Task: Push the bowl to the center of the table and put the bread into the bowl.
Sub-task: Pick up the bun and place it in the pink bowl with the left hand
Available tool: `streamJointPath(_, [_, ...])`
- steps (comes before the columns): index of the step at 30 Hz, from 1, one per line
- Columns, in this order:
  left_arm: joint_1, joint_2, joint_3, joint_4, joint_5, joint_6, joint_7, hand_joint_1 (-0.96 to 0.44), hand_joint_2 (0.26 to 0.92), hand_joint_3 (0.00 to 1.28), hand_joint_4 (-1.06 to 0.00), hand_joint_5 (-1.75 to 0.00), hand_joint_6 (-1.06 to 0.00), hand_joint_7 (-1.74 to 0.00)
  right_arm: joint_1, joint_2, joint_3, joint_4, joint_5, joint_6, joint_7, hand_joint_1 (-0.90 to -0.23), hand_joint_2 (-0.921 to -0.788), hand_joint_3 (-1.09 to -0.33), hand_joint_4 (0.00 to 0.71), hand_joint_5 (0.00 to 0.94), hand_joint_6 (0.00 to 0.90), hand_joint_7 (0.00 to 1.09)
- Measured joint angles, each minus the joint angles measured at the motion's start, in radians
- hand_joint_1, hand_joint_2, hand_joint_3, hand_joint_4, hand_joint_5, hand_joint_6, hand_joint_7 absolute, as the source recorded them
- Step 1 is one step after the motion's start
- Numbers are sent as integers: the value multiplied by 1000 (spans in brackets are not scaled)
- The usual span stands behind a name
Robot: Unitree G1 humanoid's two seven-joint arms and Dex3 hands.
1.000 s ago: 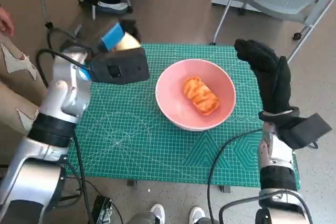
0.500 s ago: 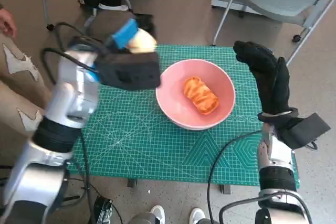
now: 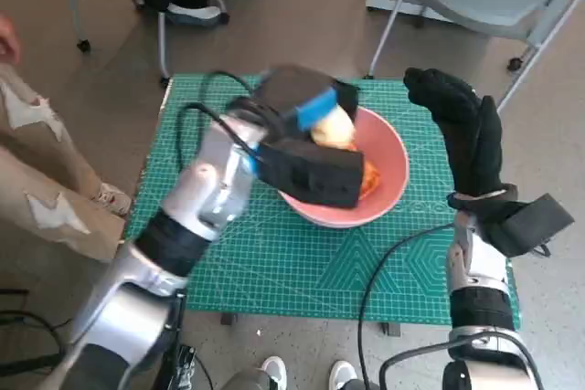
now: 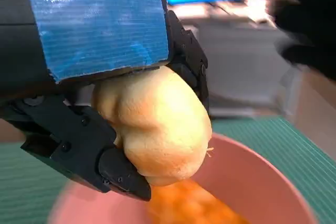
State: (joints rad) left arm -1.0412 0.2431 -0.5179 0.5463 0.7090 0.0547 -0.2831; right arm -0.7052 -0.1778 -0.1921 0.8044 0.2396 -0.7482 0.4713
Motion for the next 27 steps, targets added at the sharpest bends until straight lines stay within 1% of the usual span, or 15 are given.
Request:
streamJointPath(5, [-41,-34,-10,112,-2,-77,39,2,912,52,-715,-1217,-673,-1051,3,-3,-1,-3,0,-4,0,-660,-921,-852,155,1,8,470])
streamJointPath(8, [-65,-55,-11,180,-4,-112,74,2,918,65,-706,-1226,-631,-1093,9,-6,-1,-6,0,-7,0,-660,-921,-851,155,1,9,470])
streamJointPath(10, [-78,-66,-12,223,-7,-135,93,3,919,99,-685,-1271,-579,-1117,13,-6,-1,-9,0,-8,0,-662,-921,-850,156,1,9,470])
streamJointPath(11, [-81,-70,-11,237,-8,-141,97,73,920,128,-648,-1303,-516,-1039,15,-7,-1,-10,0,-8,0,-664,-921,-849,156,2,9,470])
streamJointPath(12, [-85,-75,-10,253,-12,-147,100,56,888,123,-519,-1130,-448,-904,18,-7,-1,-11,0,-9,0,-665,-921,-849,156,2,10,470])
streamJointPath(13, [-85,-79,-7,263,-19,-148,98,26,846,110,-385,-776,-377,-654,20,-7,-1,-12,0,-9,0,-667,-921,-848,156,2,10,470])
streamJointPath(14, [-85,-84,-3,271,-27,-147,92,-39,804,89,-247,-497,-299,-461,22,-8,-1,-14,0,-9,0,-668,-921,-847,157,2,10,470])
streamJointPath(15, [-85,-86,0,276,-38,-144,78,-63,791,79,-197,-397,-276,-384,23,-9,-1,-16,0,-10,0,-669,-921,-847,157,2,10,470])
streamJointPath(16, [-84,-88,2,277,-44,-140,63,-148,762,59,-126,-254,-222,-261,24,-10,-2,-18,0,-10,0,-670,-921,-846,157,2,11,470])
streamJointPath(17, [-84,-88,3,278,-50,-133,41,-203,745,45,-80,-162,-187,-183,24,-11,-2,-19,0,-11,0,-670,-921,-845,157,2,11,469])
streamJointPath(20, [-85,-88,3,278,-53,-107,-21,-383,724,27,-26,-52,-130,-78,24,-13,-3,-21,0,-11,0,-671,-921,-844,158,2,13,468])
streamJointPath(21, [-85,-85,2,287,-53,-82,-68,-546,727,19,-1,-4,-100,-26,27,-15,-3,-23,0,-12,0,-671,-921,-843,158,2,15,465])
streamJointPath(22, [-85,-85,1,287,-53,-81,-71,-632,755,29,0,-2,-91,-20,27,-15,-3,-23,0,-12,0,-673,-921,-843,158,2,15,465])
streamJointPath(23, [-86,-84,-1,287,-51,-82,-74,-688,775,33,0,-1,-85,-16,27,-15,-3,-23,-2,-12,-2,-674,-921,-844,158,2,15,464])
streamJointPath(27, [-85,-66,-17,285,-41,-105,-78,-773,818,41,1,1,-78,-10,29,-14,-1,-26,-9,-14,-16,-677,-921,-844,158,2,15,463])
